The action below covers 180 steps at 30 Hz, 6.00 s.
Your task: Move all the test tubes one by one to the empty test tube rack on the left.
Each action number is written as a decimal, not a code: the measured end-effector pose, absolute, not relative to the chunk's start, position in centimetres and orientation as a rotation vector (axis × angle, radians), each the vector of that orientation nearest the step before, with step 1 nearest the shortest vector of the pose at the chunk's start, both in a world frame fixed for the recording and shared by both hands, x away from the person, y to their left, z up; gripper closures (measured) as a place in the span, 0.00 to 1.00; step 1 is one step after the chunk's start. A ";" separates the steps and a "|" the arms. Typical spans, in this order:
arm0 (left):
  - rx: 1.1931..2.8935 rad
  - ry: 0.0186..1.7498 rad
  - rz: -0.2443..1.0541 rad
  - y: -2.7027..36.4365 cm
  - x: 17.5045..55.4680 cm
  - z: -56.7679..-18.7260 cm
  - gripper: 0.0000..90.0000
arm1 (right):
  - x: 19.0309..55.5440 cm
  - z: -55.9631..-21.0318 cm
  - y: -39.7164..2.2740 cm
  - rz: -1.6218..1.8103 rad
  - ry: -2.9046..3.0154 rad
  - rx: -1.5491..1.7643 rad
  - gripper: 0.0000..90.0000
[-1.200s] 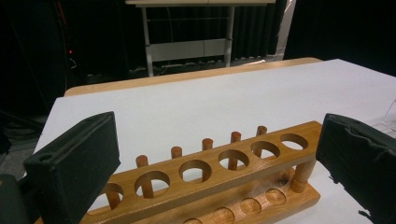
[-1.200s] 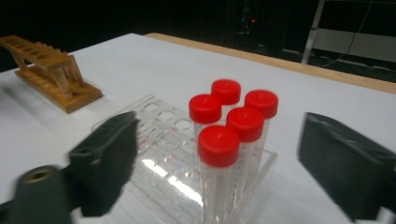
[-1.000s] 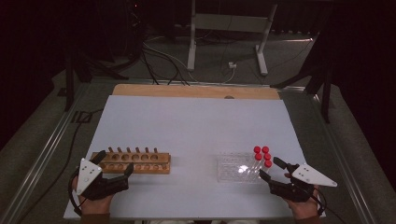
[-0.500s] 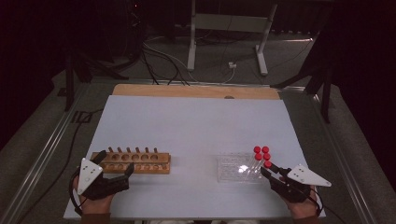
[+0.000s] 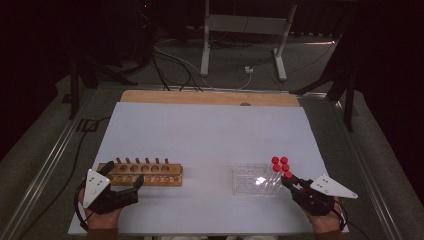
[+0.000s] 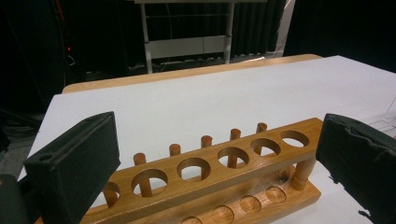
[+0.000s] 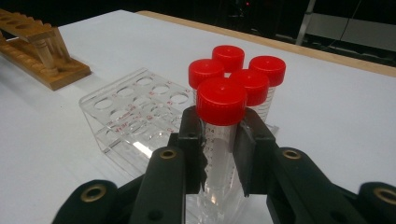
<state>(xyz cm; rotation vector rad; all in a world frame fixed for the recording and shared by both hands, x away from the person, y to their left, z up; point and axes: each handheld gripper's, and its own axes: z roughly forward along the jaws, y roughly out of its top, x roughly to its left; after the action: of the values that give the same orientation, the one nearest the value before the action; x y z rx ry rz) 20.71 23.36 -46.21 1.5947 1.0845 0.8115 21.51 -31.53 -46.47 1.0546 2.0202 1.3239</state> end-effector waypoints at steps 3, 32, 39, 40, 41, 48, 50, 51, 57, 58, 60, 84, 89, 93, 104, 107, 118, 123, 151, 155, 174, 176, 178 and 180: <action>1.600 1.084 0.813 23.3 20.7 -46.2 0.01 | 21.5 -46.1 -31.6 1.336 2.012 1.051 0.82; 1.623 1.082 0.804 23.0 20.9 -46.3 0.01 | 21.6 -41.3 -31.9 1.406 1.982 1.006 0.82; 1.627 1.071 0.792 22.7 20.9 -46.0 0.01 | 21.9 -40.5 -31.5 1.428 1.997 0.989 0.82; 1.630 1.069 0.791 22.6 21.0 -45.9 0.01 | 21.9 -40.4 -31.4 1.430 2.002 0.986 0.82; 1.632 1.066 0.789 22.5 21.0 -45.8 0.01 | 21.9 -40.4 -31.3 1.432 2.005 0.984 0.82; 1.653 1.041 0.766 21.4 21.3 -45.1 0.01 | 22.4 -40.4 -30.3 1.454 2.034 0.971 0.82; 1.658 1.033 0.761 21.1 21.5 -44.9 0.01 | 22.6 -40.4 -30.0 1.461 2.038 0.971 0.82; 1.661 1.030 0.760 21.0 21.6 -44.8 0.01 | 22.7 -40.4 -29.8 1.465 2.040 0.969 0.82; 1.658 1.015 0.741 20.5 22.0 -44.3 0.01 | 23.5 -40.4 -28.8 1.477 2.049 0.955 0.82; 1.661 1.010 0.738 20.4 22.1 -44.2 0.01 | 23.6 -40.4 -28.5 1.480 2.053 0.953 0.82; 1.659 1.006 0.736 20.3 22.3 -44.1 0.01 | 23.8 -40.5 -28.1 1.479 2.062 0.945 0.82; 1.678 0.869 0.661 14.5 24.4 -42.1 0.01 | 26.2 -40.0 -22.8 1.550 2.100 0.878 0.82; 1.688 0.841 0.639 13.0 24.9 -42.0 0.01 | 26.5 -39.9 -21.7 1.562 2.110 0.863 0.82; 1.696 0.827 0.625 12.2 25.1 -42.1 0.01 | 26.7 -39.8 -20.9 1.568 2.119 0.855 0.82; 1.728 0.792 0.576 9.4 25.7 -42.7 0.01 | 27.1 -40.2 -19.0 1.569 2.156 0.843 0.82; 1.732 0.784 0.559 8.9 25.7 -42.9 0.02 | 27.2 -40.3 -18.5 1.570 2.168 0.838 0.82; 1.769 0.748 0.509 6.7 25.7 -43.6 0.07 | 27.2 -40.2 -16.6 1.564 2.210 0.800 0.82; 1.775 0.757 0.525 5.9 25.7 -43.7 0.16 | 27.1 -40.3 -15.7 1.560 2.227 0.784 0.82; 1.824 0.687 0.482 5.6 25.6 -44.1 0.84 | 27.0 -40.5 -15.2 1.611 2.257 0.762 0.58; 1.816 0.706 0.488 5.9 25.7 -44.1 0.84 | 26.9 -40.3 -15.8 1.640 2.241 0.774 0.43; 1.771 0.800 0.553 10.5 25.4 -43.7 0.84 | 26.7 -39.5 -21.3 1.538 2.073 0.911 0.06; 1.761 0.810 0.562 11.4 25.4 -43.6 0.84 | 26.7 -39.5 -21.9 1.528 2.067 0.921 0.05; 1.750 0.826 0.569 12.3 25.3 -43.5 0.84 | 26.7 -39.5 -22.6 1.515 2.053 0.932 0.04; 1.735 0.843 0.580 13.2 25.2 -43.4 0.84 | 26.7 -39.4 -23.4 1.512 2.036 0.951 0.04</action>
<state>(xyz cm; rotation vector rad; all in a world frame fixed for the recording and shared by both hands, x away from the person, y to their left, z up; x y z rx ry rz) 25.22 13.22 -43.41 1.7347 0.8429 0.5798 26.70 -23.43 -39.45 0.9508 2.0357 1.5122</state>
